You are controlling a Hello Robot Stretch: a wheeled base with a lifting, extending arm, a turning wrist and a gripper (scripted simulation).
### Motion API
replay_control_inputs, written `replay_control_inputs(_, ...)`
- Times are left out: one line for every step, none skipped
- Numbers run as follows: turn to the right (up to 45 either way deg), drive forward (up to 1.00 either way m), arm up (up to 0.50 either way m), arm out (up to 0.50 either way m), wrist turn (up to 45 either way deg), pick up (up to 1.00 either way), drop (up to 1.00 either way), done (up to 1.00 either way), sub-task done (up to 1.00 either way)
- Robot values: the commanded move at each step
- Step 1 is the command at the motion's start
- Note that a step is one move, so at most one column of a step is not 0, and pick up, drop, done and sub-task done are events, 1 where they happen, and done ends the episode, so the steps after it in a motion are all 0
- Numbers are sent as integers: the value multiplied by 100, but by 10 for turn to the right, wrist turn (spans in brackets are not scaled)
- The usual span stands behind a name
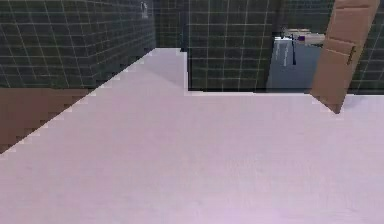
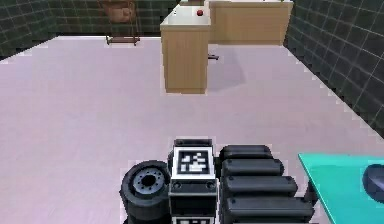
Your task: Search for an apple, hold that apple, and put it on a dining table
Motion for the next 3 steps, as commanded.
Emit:
replay_control_inputs(-450,0,0,0,0,0,0,0,0)
replay_control_inputs(-390,0,0,0,0,0,0,0,0)
replay_control_inputs(450,0,0,0,0,0,0,0,0)
